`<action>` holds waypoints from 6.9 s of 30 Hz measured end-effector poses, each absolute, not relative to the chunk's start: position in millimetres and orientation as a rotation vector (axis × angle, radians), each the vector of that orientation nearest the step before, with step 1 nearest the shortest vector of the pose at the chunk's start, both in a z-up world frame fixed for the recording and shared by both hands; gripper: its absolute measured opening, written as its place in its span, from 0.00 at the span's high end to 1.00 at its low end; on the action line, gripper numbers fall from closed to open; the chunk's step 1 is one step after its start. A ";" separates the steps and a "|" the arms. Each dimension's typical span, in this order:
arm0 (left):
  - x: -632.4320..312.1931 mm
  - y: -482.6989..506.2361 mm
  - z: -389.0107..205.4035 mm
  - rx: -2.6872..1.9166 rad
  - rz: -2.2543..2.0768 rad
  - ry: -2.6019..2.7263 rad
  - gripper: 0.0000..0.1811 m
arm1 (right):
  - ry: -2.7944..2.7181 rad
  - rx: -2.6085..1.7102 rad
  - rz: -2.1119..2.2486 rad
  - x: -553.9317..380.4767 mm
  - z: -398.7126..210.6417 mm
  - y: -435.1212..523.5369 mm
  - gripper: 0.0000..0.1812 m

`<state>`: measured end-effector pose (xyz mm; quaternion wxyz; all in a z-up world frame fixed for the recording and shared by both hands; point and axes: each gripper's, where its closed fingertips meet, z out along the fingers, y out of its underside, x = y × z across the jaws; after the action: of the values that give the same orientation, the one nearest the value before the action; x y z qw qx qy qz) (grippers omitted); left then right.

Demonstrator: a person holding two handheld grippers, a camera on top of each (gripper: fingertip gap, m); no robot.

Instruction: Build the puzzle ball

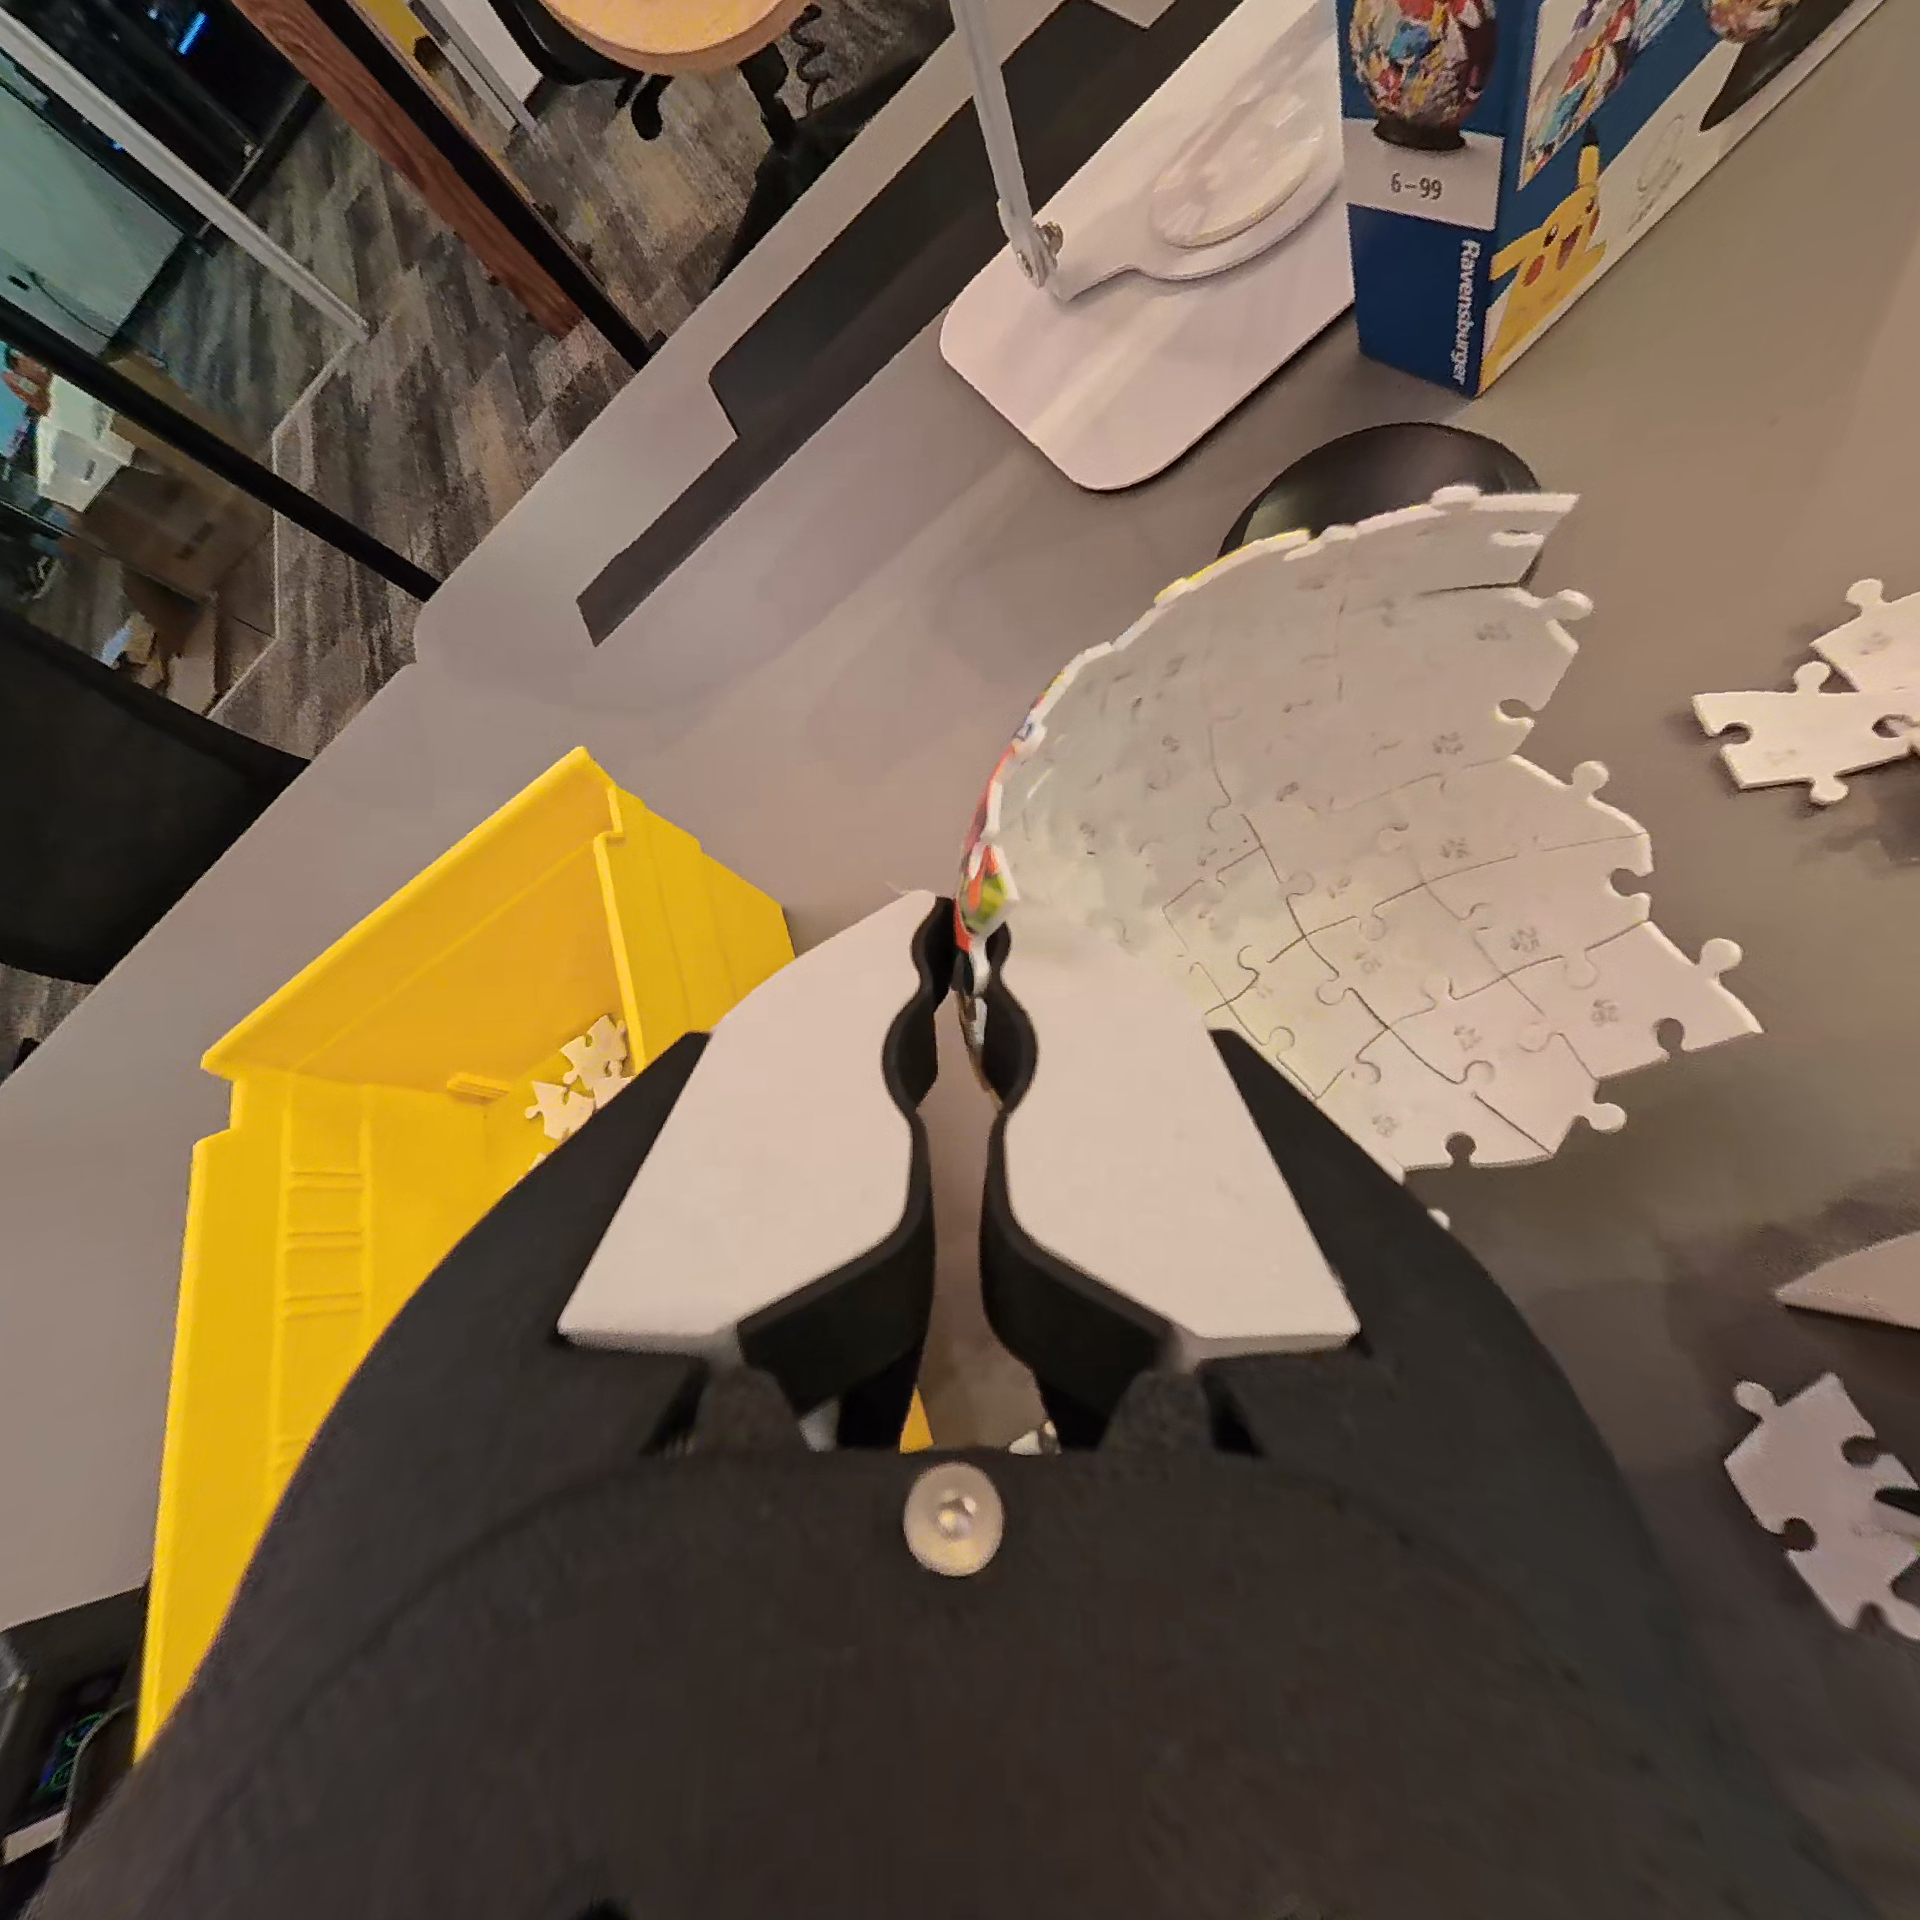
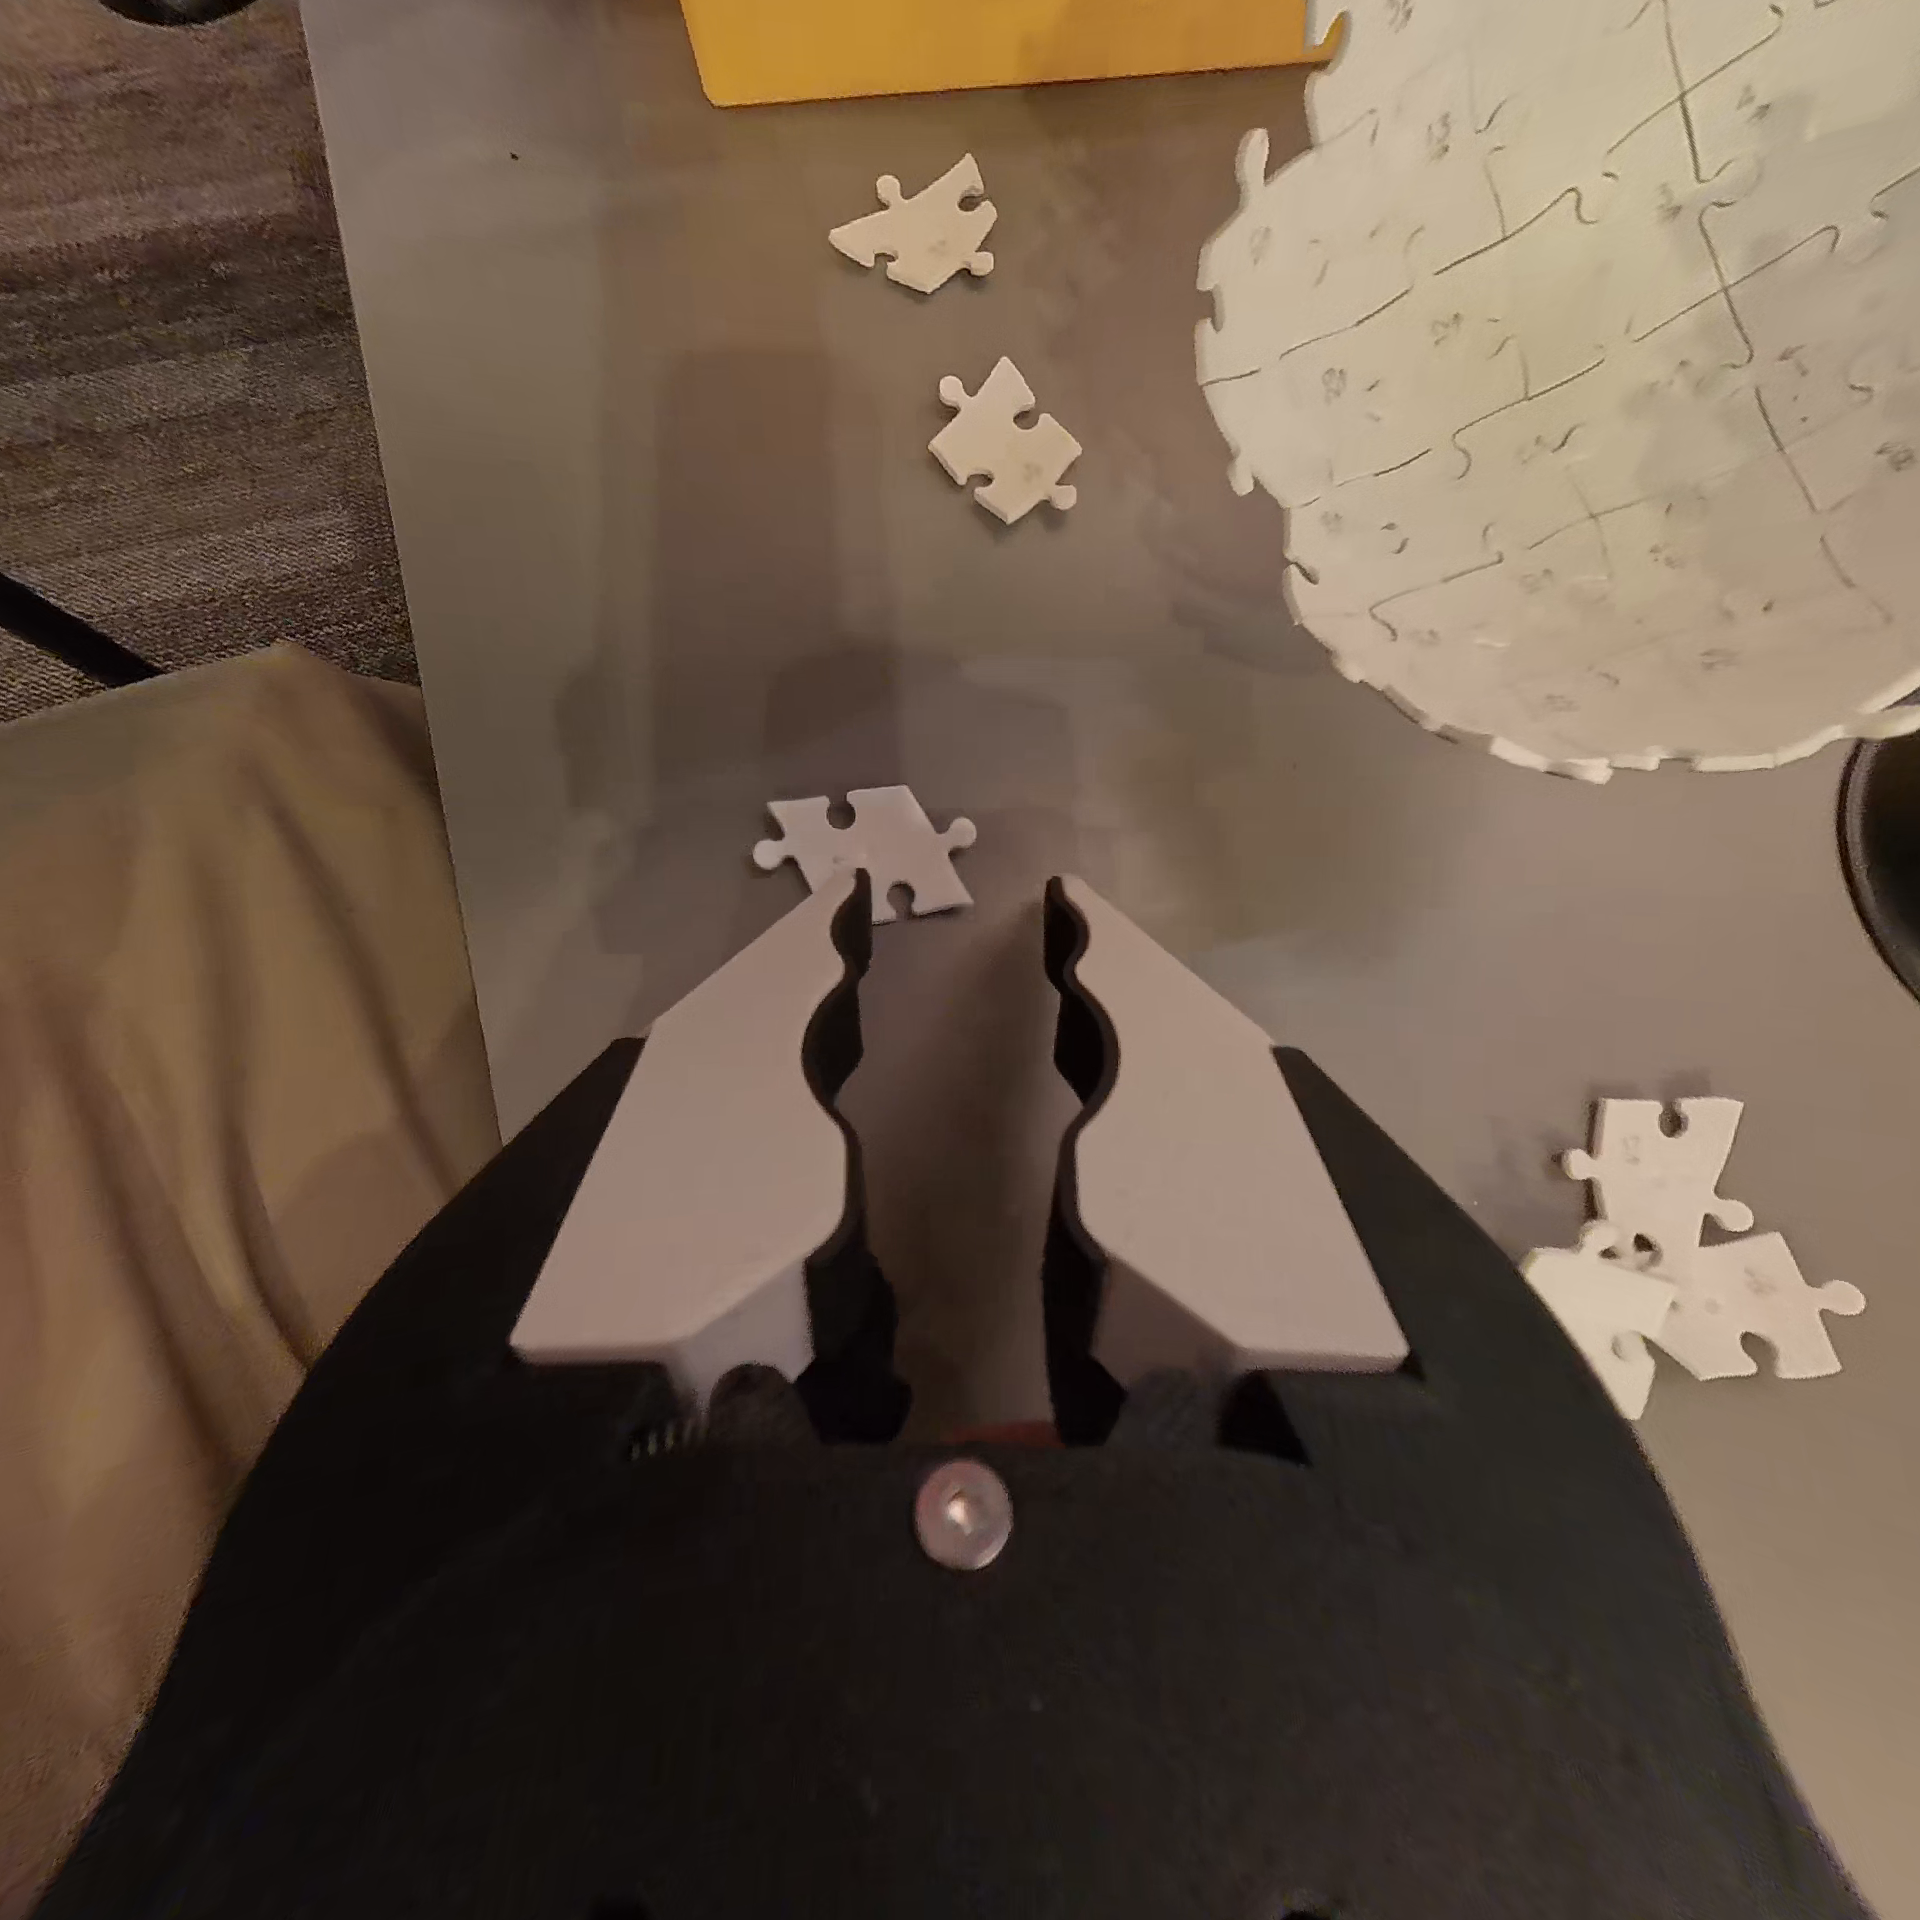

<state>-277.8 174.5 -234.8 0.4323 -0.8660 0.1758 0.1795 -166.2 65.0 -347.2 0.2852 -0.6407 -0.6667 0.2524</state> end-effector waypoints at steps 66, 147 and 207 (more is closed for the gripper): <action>-257.2 181.5 -247.4 -2.228 0.479 0.526 0.98 | -1.176 -1.777 0.636 -172.3 -274.3 210.1 0.98; -233.8 172.8 -263.3 -2.303 0.192 0.715 0.79 | -1.435 -1.689 0.612 -199.5 -282.9 205.4 0.99; -260.2 158.2 -255.9 -2.189 0.453 0.488 0.98 | -1.778 -1.455 0.709 -141.2 -261.9 115.7 0.87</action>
<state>-260.2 158.2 -255.9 0.4138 -0.8710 0.1940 0.1803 -141.2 115.7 -261.9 0.3603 -0.5646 -0.6898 0.2749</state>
